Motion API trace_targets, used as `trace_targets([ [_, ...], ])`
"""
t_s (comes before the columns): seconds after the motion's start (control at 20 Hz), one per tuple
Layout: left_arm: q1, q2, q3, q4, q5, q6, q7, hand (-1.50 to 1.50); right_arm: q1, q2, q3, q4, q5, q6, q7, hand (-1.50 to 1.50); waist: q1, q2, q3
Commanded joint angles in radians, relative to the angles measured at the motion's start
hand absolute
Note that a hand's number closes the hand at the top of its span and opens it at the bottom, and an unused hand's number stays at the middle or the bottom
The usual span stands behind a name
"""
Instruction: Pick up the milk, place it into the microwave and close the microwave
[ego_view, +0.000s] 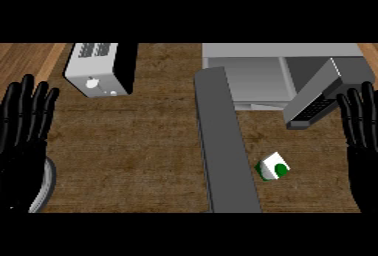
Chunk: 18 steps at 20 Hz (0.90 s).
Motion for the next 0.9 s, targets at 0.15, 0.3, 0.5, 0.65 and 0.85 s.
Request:
trace_targets([
  [0.15,0.051,-0.005,0.002,0.0,-0.022,0.002,0.005,-1.5,0.131,-0.045,0.031,-0.072,-0.116,0.162,-0.052,-1.5,-0.015,-0.013,-0.028],
  [0.3,0.075,-0.091,-0.006,0.025,0.135,-0.006,0.022,-1.5,0.094,-0.058,0.113,-0.064,-0.186,0.244,-0.007,-1.5,-0.004,-0.013,-0.03],
  [0.5,0.217,-0.084,-0.013,-0.134,0.168,-0.018,0.072,-1.5,0.19,-0.094,0.059,-0.147,-0.252,0.288,0.014,-1.5,-0.008,-0.015,-0.029],
  [0.65,0.334,-0.098,-0.034,-0.217,0.183,-0.053,0.031,-1.5,0.242,-0.036,0.139,-0.211,-0.164,0.234,0.047,-1.5,-0.007,-0.015,-0.029],
  [0.85,0.42,-0.085,-0.006,-0.271,0.232,-0.102,0.036,-1.5,0.189,-0.028,0.095,-0.167,-0.164,0.227,0.067,-1.5,-0.005,-0.013,-0.029],
])
